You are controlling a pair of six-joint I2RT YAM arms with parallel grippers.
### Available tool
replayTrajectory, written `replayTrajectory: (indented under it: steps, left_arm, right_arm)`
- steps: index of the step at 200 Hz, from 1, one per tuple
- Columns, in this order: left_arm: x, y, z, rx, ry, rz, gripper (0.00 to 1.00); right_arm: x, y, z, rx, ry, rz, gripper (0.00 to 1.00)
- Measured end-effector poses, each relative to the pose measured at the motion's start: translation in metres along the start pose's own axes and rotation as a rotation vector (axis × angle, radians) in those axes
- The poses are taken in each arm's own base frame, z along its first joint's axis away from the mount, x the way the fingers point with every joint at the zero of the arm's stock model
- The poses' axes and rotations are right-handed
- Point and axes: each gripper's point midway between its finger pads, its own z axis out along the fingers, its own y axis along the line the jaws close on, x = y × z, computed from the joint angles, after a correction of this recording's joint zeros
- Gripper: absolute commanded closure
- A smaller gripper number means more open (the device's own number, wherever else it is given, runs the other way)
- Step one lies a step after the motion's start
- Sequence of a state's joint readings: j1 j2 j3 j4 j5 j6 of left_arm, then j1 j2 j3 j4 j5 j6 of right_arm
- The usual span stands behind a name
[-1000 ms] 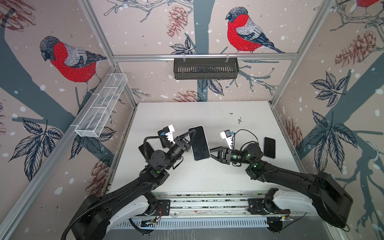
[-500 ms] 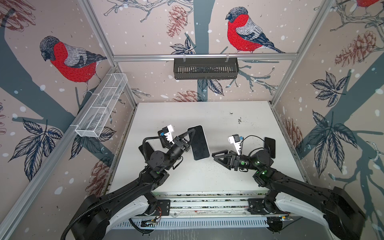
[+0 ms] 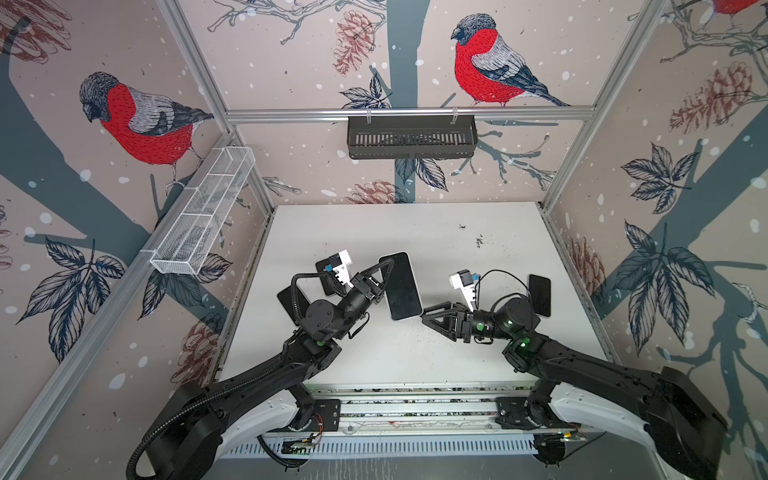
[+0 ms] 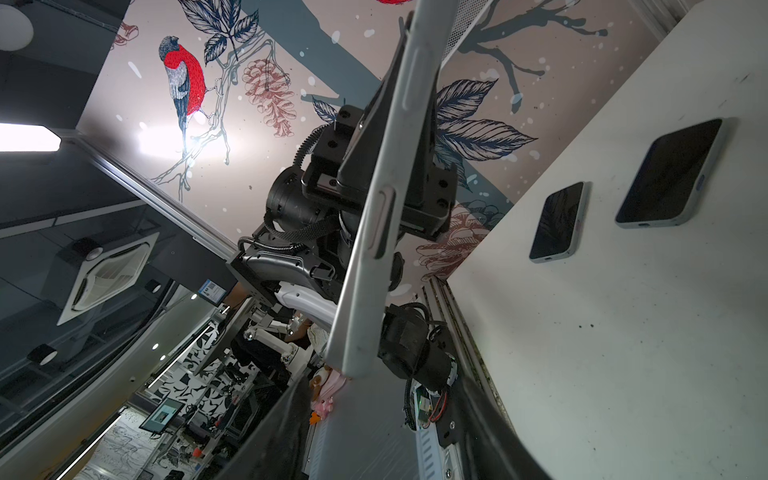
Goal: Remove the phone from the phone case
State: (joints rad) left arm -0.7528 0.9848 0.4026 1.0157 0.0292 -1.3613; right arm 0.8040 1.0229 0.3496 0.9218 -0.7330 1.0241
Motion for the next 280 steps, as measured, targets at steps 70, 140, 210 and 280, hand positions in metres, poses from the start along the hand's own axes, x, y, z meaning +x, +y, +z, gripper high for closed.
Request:
replayTrajectory:
  steps: [70, 140, 210, 280]
  left_arm:
    - [0.002, -0.003, 0.003, 0.018, 0.001, -0.001, 1.0]
    - [0.006, -0.004, 0.006, 0.029, 0.012, 0.001, 1.0]
    - [0.016, 0.007, 0.011, 0.015, 0.05, -0.002, 1.0]
    - [0.02, 0.02, 0.016, 0.008, 0.055, -0.006, 1.0]
  right_arm:
    - [-0.002, -0.01, 0.002, 0.018, -0.002, 0.01, 0.44]
    - [-0.012, -0.017, -0.003, 0.028, -0.027, 0.016, 0.46]
    - [-0.015, -0.017, -0.003, 0.016, -0.03, 0.055, 0.64]
    - [-0.012, -0.01, -0.003, 0.003, -0.022, 0.11, 0.93]
